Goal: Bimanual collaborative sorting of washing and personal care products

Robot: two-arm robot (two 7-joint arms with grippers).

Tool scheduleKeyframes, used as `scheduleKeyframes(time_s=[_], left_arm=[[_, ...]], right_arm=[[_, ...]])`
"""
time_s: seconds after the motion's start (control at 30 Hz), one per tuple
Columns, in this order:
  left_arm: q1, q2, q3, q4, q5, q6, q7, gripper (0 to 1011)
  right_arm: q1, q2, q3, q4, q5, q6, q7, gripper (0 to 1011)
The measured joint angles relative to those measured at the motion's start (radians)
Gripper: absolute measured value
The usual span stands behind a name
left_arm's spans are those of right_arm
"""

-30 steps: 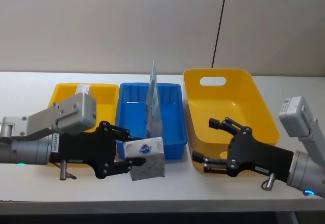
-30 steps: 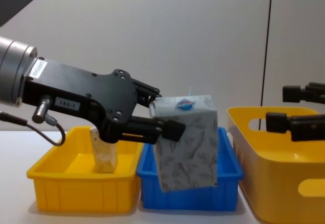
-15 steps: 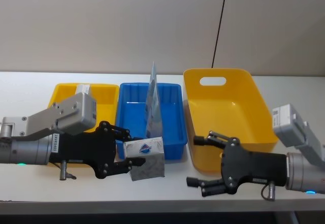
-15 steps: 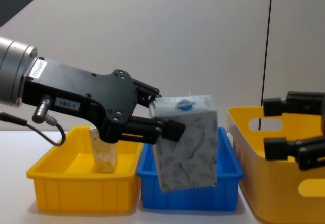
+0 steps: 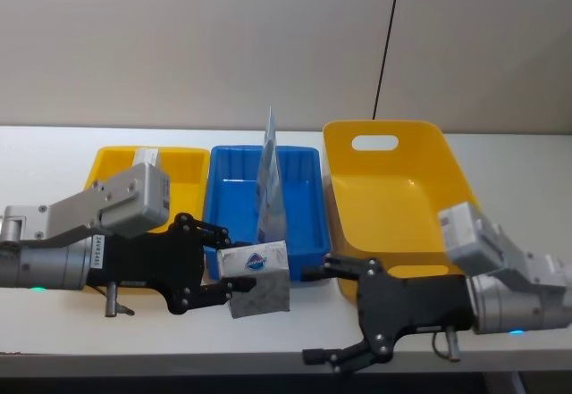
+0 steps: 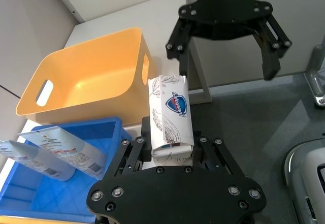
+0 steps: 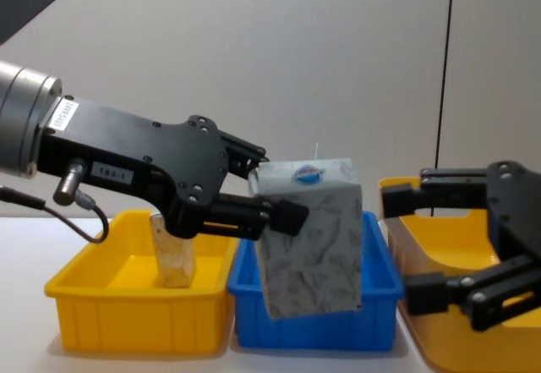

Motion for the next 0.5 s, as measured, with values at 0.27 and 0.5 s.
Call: scheduleKeyframes(time_s=[0.27,0.5], left_arm=[[0.0,0.0,0.0,0.0,0.0,0.0,0.0,367],[0.0,0.0,0.0,0.0,0.0,0.0,0.0,367]], right_arm=[[0.051,-0.03,-0.043,0.044,-0.027,-0.035,0.036,1002],[0.068,-0.02,-0.052,0.052,-0.03,-0.041,0.054,1002]])
